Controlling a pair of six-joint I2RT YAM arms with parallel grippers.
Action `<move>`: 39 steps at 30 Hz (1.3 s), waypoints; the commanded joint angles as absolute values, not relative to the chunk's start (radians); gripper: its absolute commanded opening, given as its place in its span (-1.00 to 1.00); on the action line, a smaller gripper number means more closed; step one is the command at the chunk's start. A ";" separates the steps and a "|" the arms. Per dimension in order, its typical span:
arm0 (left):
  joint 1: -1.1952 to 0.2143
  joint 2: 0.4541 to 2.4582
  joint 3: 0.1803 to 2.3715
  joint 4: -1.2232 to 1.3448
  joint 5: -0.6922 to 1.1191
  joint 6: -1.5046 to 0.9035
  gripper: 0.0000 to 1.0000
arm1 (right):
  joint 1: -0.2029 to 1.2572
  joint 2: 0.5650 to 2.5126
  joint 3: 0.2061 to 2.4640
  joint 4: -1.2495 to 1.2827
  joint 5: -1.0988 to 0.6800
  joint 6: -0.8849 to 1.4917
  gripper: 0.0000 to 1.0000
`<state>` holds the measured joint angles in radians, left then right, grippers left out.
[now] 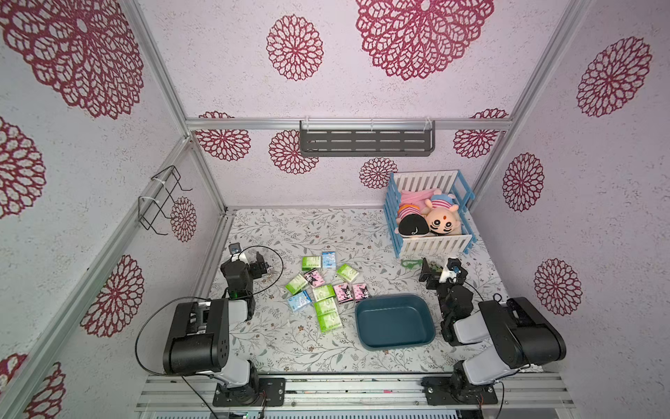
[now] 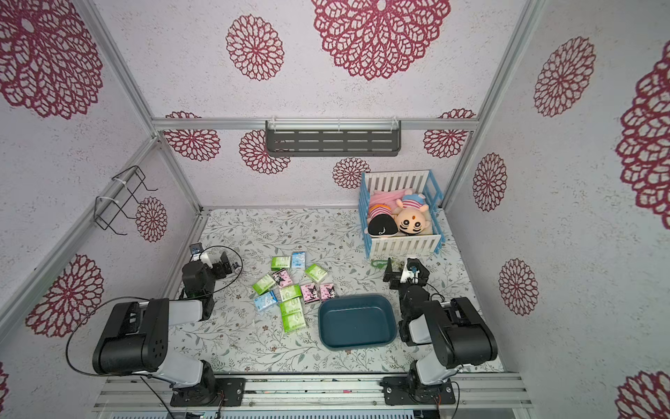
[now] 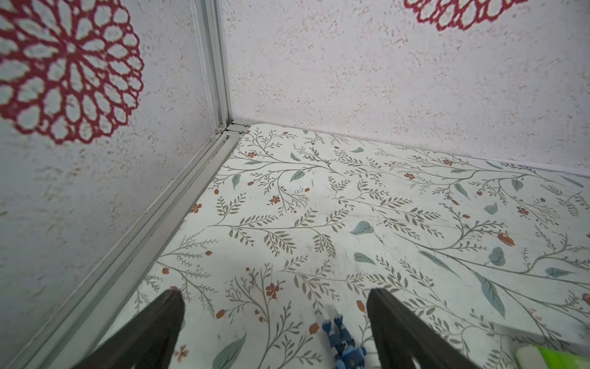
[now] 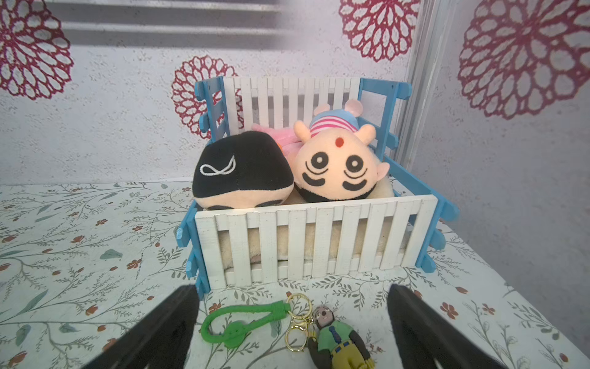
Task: Put the pocket tissues into the storage box
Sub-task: Pick up the pocket tissues from the center of the board.
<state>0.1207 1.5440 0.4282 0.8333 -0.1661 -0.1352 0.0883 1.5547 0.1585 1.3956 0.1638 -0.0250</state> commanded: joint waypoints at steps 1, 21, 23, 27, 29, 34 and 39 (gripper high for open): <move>0.129 1.550 0.429 0.855 -0.157 -0.136 0.94 | 0.094 1.542 0.189 1.394 0.211 -0.011 0.98; 0.025 1.352 0.616 0.404 -0.403 -0.159 0.94 | 0.145 1.200 0.290 0.966 0.315 -0.021 0.98; 0.028 1.285 0.676 0.264 -0.296 -0.272 0.94 | 0.182 1.128 0.398 0.726 0.357 -0.009 0.98; -0.021 1.238 0.775 0.158 -0.182 -0.307 0.94 | 0.355 1.086 0.536 0.518 0.420 -0.050 0.98; -0.025 1.263 0.869 0.022 -0.137 -0.344 0.94 | 0.438 1.117 0.617 0.421 0.430 -0.011 0.96; -0.060 1.339 1.006 -0.187 0.055 -0.362 0.94 | 0.571 1.351 0.911 0.090 0.285 0.106 0.98; -0.102 1.358 1.010 -0.219 0.104 -0.356 0.94 | 0.634 1.606 1.148 -0.090 0.139 0.176 0.92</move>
